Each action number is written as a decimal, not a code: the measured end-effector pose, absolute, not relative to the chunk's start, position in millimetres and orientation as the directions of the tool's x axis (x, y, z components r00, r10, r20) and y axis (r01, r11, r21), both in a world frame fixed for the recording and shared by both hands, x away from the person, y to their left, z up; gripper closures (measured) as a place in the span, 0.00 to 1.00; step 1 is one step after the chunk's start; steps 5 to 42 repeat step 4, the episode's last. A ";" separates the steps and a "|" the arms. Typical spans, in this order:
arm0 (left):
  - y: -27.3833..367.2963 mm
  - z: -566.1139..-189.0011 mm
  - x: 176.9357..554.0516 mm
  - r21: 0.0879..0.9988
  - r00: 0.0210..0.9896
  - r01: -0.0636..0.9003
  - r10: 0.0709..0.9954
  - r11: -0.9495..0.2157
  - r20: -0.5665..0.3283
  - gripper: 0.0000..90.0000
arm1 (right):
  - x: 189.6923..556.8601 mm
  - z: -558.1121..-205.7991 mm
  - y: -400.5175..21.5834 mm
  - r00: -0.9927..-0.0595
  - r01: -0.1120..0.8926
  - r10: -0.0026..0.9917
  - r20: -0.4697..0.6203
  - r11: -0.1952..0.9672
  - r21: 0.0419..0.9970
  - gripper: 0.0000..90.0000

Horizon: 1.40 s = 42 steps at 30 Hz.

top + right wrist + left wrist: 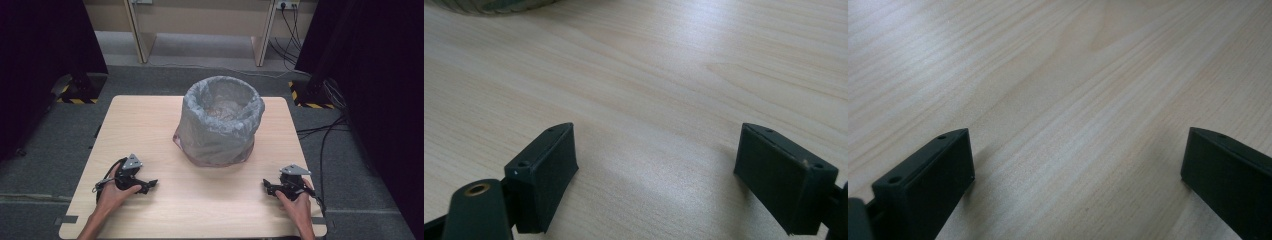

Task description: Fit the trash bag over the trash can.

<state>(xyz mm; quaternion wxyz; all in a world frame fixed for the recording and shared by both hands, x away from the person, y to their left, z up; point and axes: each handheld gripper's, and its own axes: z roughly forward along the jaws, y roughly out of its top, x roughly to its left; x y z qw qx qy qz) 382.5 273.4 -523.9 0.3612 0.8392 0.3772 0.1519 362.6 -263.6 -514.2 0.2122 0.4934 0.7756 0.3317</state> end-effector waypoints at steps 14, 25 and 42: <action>273.4 -523.9 382.5 0.721 0.670 0.523 0.743 -0.455 -0.017 0.00 | 361.8 -514.2 -263.4 -0.419 0.628 0.908 0.003 0.287 0.723 0.19; 273.4 -523.9 382.5 0.721 0.670 0.523 0.743 -0.455 -0.017 0.00 | 361.8 -514.2 -263.4 -0.419 0.628 0.908 0.003 0.287 0.723 0.19; 273.4 -523.9 382.5 0.721 0.670 0.523 0.743 -0.455 -0.017 0.00 | 361.8 -514.2 -263.4 -0.419 0.628 0.908 0.003 0.287 0.723 0.19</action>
